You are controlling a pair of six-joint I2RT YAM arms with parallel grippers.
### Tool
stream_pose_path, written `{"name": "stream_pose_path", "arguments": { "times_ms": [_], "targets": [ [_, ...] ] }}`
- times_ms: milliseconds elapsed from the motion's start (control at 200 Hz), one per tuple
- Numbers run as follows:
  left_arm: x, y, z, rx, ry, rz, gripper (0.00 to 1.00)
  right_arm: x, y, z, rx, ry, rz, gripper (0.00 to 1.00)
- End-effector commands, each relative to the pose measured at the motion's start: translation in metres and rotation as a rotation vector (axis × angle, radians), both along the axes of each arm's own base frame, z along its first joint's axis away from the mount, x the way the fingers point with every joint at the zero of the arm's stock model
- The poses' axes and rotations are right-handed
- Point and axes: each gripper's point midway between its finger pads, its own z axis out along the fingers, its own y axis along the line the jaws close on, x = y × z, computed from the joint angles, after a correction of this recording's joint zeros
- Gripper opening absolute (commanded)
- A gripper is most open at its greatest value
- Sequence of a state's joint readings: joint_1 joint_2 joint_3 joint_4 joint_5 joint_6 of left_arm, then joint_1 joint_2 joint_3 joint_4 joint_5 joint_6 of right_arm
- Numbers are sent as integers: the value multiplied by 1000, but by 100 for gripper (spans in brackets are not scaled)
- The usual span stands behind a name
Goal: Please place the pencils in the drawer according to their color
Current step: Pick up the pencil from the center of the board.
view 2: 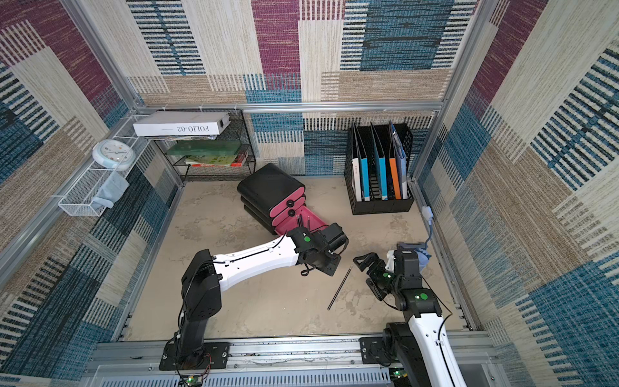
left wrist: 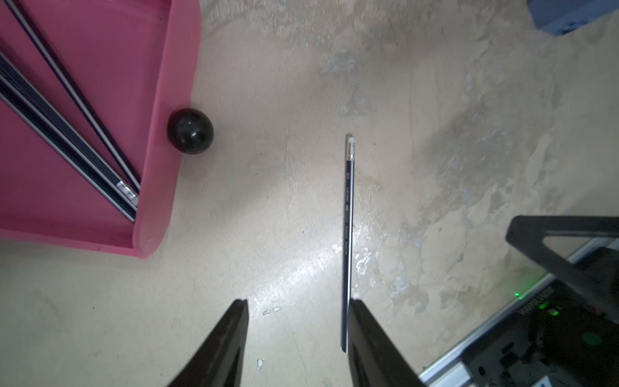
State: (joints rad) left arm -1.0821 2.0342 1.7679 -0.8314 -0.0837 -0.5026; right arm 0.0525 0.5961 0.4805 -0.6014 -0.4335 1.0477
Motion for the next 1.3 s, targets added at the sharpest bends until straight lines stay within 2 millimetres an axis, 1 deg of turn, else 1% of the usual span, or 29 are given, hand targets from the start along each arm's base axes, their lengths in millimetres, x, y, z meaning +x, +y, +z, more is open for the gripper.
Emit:
{"name": "stream_pose_path", "arguments": {
  "times_ms": [0, 200, 486, 676, 917, 1297],
  "targets": [
    [-6, -8, -3, 5, -43, -53, 52, -5, -9, -11, -33, 52, -49, 99],
    [-25, -20, -21, 33, -27, -129, 52, -7, -11, -13, -37, 67, -64, 99],
    [-36, -27, -46, 76, -1, -177, 52, -8, -11, -13, -37, 67, -64, 99],
    [-46, -33, -56, 103, 0, -224, 52, -8, -11, -11, -39, 66, -66, 99],
    [-52, -30, -76, 158, 20, -256, 52, -8, -12, -9, -39, 65, -69, 99],
    [-57, -24, -99, 226, 58, -298, 52, -6, -13, -4, -45, 59, -73, 99]
  ]
}}
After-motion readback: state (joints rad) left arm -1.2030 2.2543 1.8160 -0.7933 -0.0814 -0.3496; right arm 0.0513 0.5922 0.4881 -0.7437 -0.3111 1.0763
